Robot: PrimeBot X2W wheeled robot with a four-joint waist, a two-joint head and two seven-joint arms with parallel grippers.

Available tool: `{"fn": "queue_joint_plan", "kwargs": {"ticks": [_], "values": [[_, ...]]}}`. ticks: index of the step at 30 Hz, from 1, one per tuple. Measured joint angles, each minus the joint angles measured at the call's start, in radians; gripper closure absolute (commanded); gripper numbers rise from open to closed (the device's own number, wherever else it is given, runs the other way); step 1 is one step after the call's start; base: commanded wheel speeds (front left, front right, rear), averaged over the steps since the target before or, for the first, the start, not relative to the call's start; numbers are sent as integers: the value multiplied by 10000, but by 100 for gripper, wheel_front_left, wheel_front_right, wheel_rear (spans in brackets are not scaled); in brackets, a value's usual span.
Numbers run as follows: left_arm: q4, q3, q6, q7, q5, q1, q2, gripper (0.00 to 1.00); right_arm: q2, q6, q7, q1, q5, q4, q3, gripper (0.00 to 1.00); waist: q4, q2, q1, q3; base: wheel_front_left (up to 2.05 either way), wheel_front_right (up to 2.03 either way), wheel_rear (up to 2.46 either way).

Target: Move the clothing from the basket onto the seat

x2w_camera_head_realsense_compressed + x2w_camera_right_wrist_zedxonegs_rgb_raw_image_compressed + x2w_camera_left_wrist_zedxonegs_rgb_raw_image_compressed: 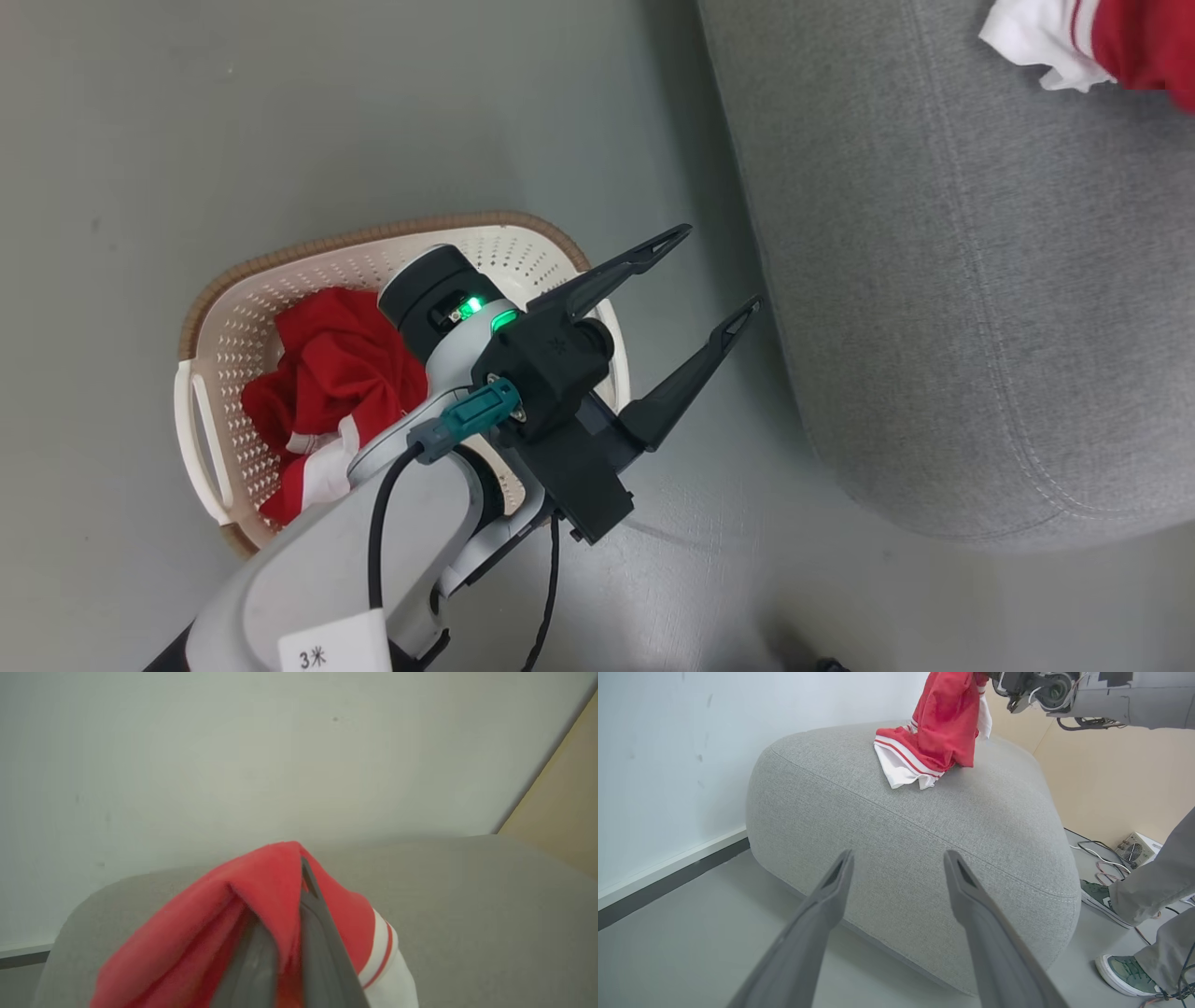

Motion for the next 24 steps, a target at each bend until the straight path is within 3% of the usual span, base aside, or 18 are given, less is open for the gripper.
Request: {"fn": "queue_joint_plan", "kwargs": {"ticks": [5,11,12,13,14,15,24], "values": [[142,2,-8,-98,-2,-41,0,0,627,88,399,293,-305,792,838,100,133,0,-1,144,0,0,0],[449,4,-79,-270,-4,-69,-2,0,633,176,863,279,-763,1611,1390,100,190,-1,-2,16,0,0,0],[487,6,-79,-303,-6,-68,-4,0,621,176,901,264,-815,1697,1471,81,191,-1,-1,-20,0,0,0],[539,8,-79,-343,-10,-65,-2,0,627,176,949,263,-851,1745,1540,53,190,0,-2,-59,0,0,0],[591,13,-79,-395,-17,-64,-2,0,652,178,989,261,-857,1799,1618,17,187,0,-1,-101,0,0,0],[681,29,-81,-477,-23,-63,-2,0,698,211,1118,225,-876,1971,1747,0,170,-1,-2,-197,0,0,0],[1310,140,-84,-995,-182,3,2,0,757,276,1239,300,-999,2592,2257,0,5,-1,-2,-829,0,0,0]]}}
